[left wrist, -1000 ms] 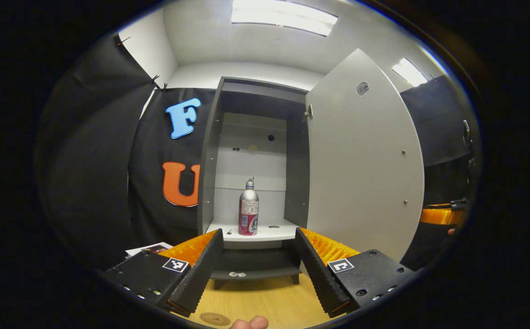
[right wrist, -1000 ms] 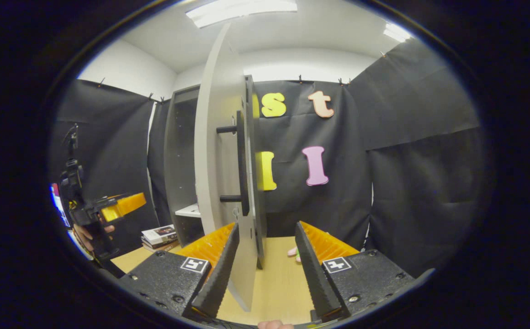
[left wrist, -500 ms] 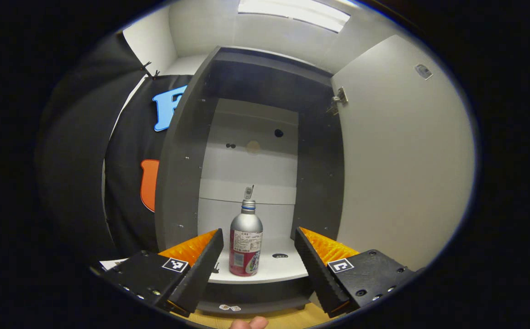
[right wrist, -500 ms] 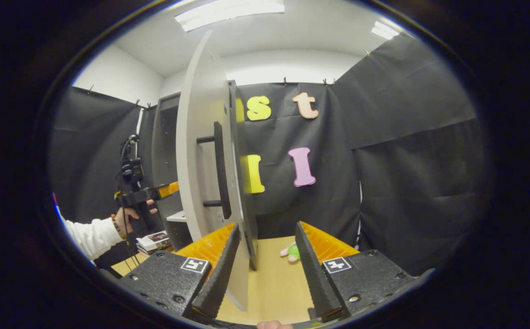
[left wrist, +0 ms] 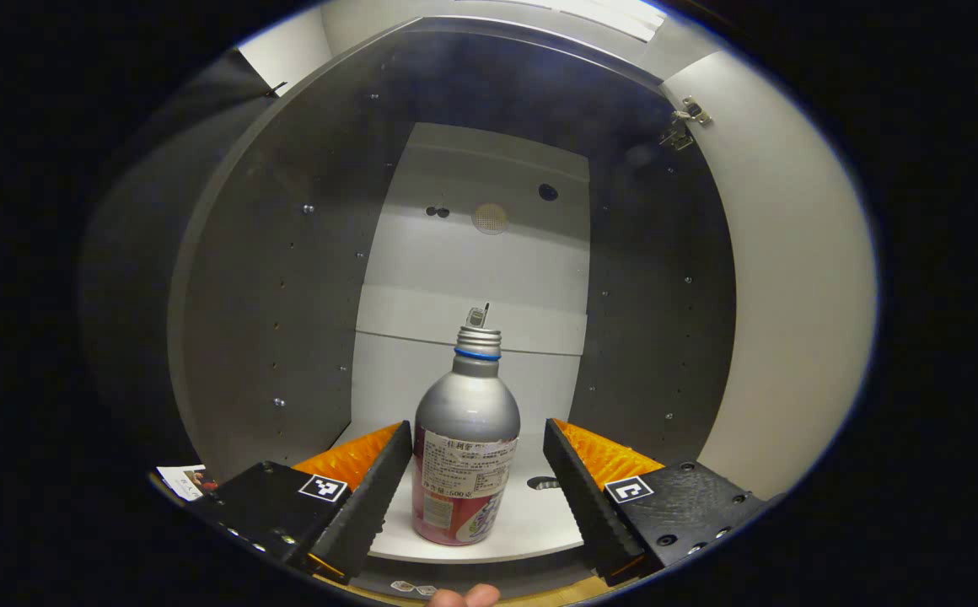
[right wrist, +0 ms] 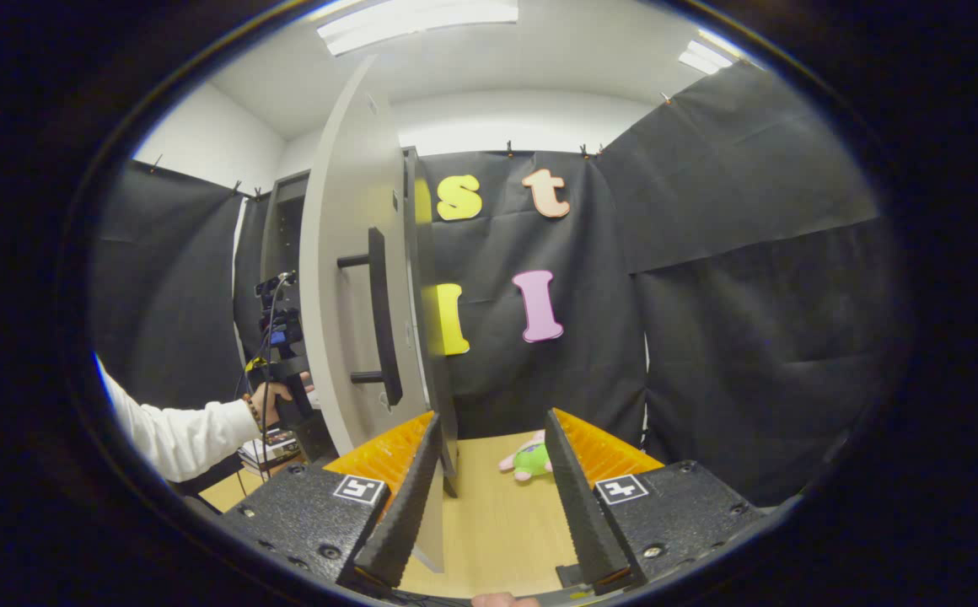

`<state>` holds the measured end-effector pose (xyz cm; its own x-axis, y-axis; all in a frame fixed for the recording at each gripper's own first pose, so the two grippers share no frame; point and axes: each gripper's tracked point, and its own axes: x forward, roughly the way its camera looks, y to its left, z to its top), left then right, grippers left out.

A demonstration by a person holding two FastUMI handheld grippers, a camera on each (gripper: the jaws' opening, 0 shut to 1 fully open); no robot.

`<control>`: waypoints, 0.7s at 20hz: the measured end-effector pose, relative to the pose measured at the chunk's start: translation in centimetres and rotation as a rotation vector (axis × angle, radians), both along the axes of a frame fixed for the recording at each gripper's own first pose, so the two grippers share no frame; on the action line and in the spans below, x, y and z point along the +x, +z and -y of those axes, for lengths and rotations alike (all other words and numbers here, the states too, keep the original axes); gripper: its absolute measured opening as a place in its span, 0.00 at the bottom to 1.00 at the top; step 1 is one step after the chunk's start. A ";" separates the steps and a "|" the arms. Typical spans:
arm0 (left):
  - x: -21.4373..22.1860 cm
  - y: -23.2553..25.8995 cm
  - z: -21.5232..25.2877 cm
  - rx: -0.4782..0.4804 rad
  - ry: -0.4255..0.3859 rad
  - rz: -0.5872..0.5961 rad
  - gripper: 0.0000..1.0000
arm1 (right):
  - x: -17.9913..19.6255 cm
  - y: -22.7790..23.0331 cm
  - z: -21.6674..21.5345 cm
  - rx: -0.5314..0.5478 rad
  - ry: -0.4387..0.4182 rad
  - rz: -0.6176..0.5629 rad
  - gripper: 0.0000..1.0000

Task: Open the cabinet door with the right hand, grasp the bottle in the cabinet with the left hand and place it on the coaster, then close the cabinet door with the right hand.

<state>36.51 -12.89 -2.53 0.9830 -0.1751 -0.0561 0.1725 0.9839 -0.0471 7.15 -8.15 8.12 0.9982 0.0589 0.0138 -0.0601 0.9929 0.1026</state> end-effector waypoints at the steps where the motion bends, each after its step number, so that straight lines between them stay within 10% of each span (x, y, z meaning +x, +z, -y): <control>1: 0.3 -0.2 -0.1 0.011 0.000 0.004 0.95 | 0.1 0.0 -0.1 0.004 0.000 -0.002 0.77; 12: -0.2 0.5 -1.7 0.038 0.007 0.013 0.64 | 1.9 0.1 -2.7 0.003 0.047 0.001 0.77; 14: -1.1 1.3 -2.1 0.033 -0.004 0.030 0.73 | 2.2 0.1 -3.1 0.003 0.057 0.002 0.77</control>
<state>35.38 -10.78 -1.24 0.9836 -0.1776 -0.0322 0.1774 0.9841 -0.0090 9.33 -5.08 8.20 0.9932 0.1157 0.0161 -0.1168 0.9876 0.1053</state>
